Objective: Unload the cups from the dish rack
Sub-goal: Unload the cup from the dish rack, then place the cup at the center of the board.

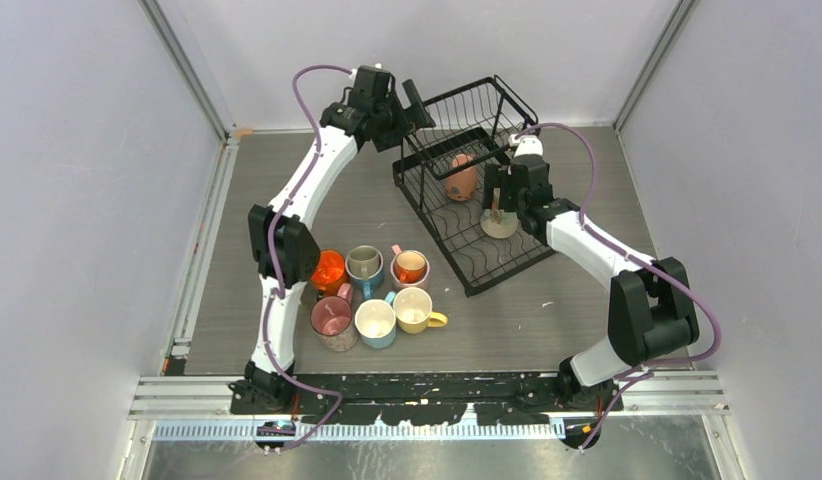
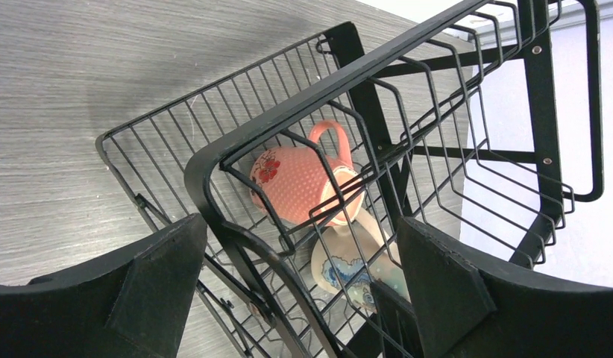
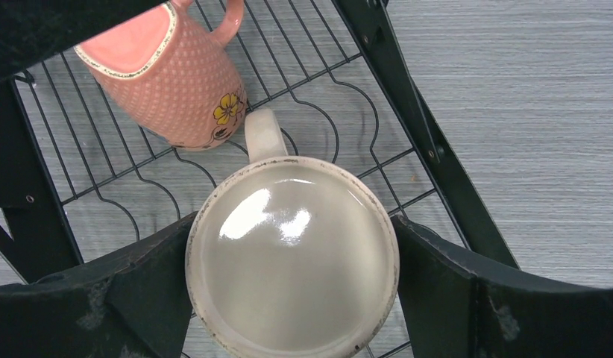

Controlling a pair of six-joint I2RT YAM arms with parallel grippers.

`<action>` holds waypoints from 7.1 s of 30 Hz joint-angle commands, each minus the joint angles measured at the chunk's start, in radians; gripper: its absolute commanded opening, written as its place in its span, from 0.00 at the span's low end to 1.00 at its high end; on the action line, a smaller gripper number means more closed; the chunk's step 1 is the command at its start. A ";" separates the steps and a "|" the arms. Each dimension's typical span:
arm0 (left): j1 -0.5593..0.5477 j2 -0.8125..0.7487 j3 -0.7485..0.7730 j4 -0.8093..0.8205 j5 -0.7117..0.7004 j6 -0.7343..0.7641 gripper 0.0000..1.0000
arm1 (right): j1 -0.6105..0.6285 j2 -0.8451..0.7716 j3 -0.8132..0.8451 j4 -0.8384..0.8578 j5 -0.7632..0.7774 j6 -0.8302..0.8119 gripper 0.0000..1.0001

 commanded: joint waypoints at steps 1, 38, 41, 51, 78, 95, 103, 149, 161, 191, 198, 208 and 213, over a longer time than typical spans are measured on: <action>0.009 -0.073 -0.026 -0.008 0.028 0.019 1.00 | -0.002 0.010 -0.006 0.059 0.020 -0.005 0.91; 0.042 -0.258 -0.202 0.087 0.117 -0.030 1.00 | -0.001 -0.116 -0.075 0.113 0.080 0.099 0.29; 0.042 -0.289 -0.243 0.104 0.121 -0.035 1.00 | 0.001 -0.144 -0.060 0.073 0.099 0.109 0.26; 0.042 -0.405 -0.388 0.175 0.132 -0.061 1.00 | 0.001 -0.220 -0.030 -0.025 0.124 0.177 0.20; -0.053 -0.724 -0.902 0.443 0.256 -0.240 1.00 | 0.000 -0.398 0.104 -0.333 0.122 0.394 0.16; -0.245 -0.752 -1.226 0.877 0.255 -0.458 1.00 | 0.000 -0.503 0.225 -0.460 -0.050 0.629 0.14; -0.266 -0.742 -1.274 1.060 0.255 -0.570 0.96 | 0.001 -0.503 0.266 -0.449 -0.152 0.716 0.14; -0.300 -0.803 -1.277 1.394 0.344 -0.813 0.00 | 0.000 -0.601 0.041 -0.078 -0.447 1.001 0.31; -0.300 -0.858 -1.240 1.344 0.277 -0.731 0.00 | 0.000 -0.607 0.029 -0.036 -0.442 0.992 1.00; -0.235 -1.034 -1.298 1.254 0.158 -0.650 0.00 | 0.000 -0.640 -0.008 0.116 -0.396 1.078 1.00; -0.205 -1.110 -1.305 1.136 0.169 -0.599 0.00 | -0.001 -0.635 0.005 0.072 -0.370 1.040 1.00; -0.127 -1.246 -1.298 0.862 0.195 -0.479 0.00 | 0.000 -0.623 0.062 -0.092 -0.306 0.923 1.00; -0.072 -1.328 -1.264 0.629 0.175 -0.376 0.00 | 0.000 -0.623 0.093 -0.167 -0.269 0.856 1.00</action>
